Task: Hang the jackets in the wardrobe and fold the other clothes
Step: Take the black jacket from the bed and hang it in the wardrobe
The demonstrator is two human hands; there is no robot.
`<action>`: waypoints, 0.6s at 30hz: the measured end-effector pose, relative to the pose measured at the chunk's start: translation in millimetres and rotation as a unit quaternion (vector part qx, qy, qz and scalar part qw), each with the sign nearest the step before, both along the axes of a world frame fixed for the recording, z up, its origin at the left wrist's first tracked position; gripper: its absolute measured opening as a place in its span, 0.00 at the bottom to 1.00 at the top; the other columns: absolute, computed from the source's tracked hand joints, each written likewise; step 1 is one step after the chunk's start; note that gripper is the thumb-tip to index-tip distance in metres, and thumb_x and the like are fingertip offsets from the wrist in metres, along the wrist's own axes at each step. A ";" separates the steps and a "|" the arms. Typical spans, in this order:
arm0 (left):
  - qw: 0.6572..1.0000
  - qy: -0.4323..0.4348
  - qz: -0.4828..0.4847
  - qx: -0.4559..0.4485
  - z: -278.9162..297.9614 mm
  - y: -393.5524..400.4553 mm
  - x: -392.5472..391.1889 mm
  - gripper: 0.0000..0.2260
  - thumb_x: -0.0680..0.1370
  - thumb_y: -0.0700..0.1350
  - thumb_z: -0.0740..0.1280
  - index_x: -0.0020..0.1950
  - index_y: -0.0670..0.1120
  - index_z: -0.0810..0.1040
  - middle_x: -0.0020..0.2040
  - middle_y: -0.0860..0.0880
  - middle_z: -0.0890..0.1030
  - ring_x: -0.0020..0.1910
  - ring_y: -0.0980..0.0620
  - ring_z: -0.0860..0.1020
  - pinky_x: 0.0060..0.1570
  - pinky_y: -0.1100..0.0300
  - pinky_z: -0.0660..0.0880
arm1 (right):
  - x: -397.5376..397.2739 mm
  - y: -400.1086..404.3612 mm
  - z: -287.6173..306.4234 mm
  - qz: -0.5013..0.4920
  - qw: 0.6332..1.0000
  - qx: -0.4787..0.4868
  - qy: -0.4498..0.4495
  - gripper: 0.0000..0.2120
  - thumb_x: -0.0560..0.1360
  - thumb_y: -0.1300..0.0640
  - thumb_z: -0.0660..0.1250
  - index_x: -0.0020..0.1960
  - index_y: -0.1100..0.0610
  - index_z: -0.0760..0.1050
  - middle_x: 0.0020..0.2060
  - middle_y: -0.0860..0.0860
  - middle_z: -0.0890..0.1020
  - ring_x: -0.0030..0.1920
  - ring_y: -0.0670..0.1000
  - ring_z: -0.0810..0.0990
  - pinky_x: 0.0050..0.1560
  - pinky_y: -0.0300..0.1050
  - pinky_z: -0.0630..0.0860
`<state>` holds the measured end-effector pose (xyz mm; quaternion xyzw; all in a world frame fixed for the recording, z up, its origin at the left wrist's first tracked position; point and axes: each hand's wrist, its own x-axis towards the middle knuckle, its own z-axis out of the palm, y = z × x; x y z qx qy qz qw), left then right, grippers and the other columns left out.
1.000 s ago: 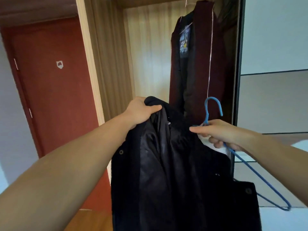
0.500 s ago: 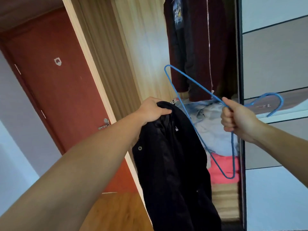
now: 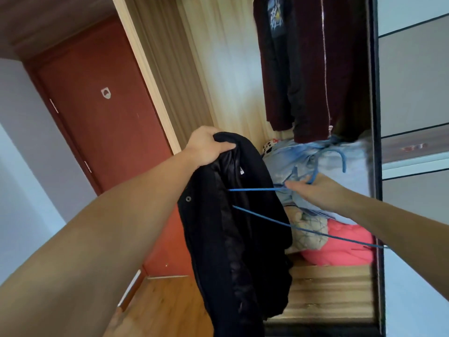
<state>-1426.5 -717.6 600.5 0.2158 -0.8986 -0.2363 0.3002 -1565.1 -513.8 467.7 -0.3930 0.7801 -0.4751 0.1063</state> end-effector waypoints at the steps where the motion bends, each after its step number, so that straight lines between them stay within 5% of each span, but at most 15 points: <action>1: 1.000 -0.004 -0.023 -0.018 -3.0 6.2 0.5 0.05 0.72 0.43 0.75 0.47 0.44 0.85 0.43 0.49 0.85 0.43 0.57 0.81 0.43 0.67 0.76 | 12.2 -10.0 7.0 0.012 0.999 0.014 0.036 0.28 0.76 0.42 0.64 0.24 0.54 0.59 0.18 0.48 0.63 0.21 0.46 0.65 0.31 0.43 0.61; 5: 0.993 -0.029 -0.083 -0.084 -16.0 26.4 -0.2 0.03 0.72 0.42 0.76 0.42 0.43 0.85 0.33 0.53 0.81 0.30 0.67 0.74 0.32 0.74 0.67 | 49.6 -41.6 22.3 0.020 0.999 -0.020 0.039 0.28 0.77 0.46 0.64 0.22 0.54 0.61 0.14 0.46 0.65 0.16 0.44 0.65 0.28 0.43 0.61; 9: 0.988 -0.091 -0.092 -0.085 -26.5 25.3 7.7 0.02 0.73 0.45 0.75 0.43 0.51 0.84 0.40 0.51 0.84 0.40 0.58 0.79 0.41 0.65 0.74 | 48.8 -42.7 28.7 -0.032 0.986 -0.103 -0.125 0.19 0.74 0.48 0.66 0.29 0.53 0.65 0.13 0.43 0.64 0.20 0.46 0.66 0.24 0.41 0.60; 14: 0.975 -0.160 -0.127 -0.090 -37.8 31.5 5.1 0.04 0.78 0.45 0.68 0.50 0.53 0.83 0.45 0.55 0.84 0.43 0.62 0.79 0.42 0.70 0.74 | 32.7 -27.2 26.3 -0.042 0.976 -0.128 -0.174 0.15 0.73 0.53 0.66 0.30 0.53 0.65 0.15 0.42 0.65 0.14 0.41 0.63 0.17 0.34 0.57; 18: 0.961 -0.214 -0.158 -0.071 -39.4 44.5 -4.2 0.09 0.80 0.48 0.65 0.57 0.50 0.81 0.51 0.53 0.84 0.49 0.57 0.80 0.50 0.64 0.75 | 18.2 -6.8 23.0 -0.045 0.971 -0.144 -0.183 0.15 0.73 0.55 0.66 0.31 0.53 0.65 0.15 0.42 0.64 0.15 0.41 0.62 0.18 0.34 0.58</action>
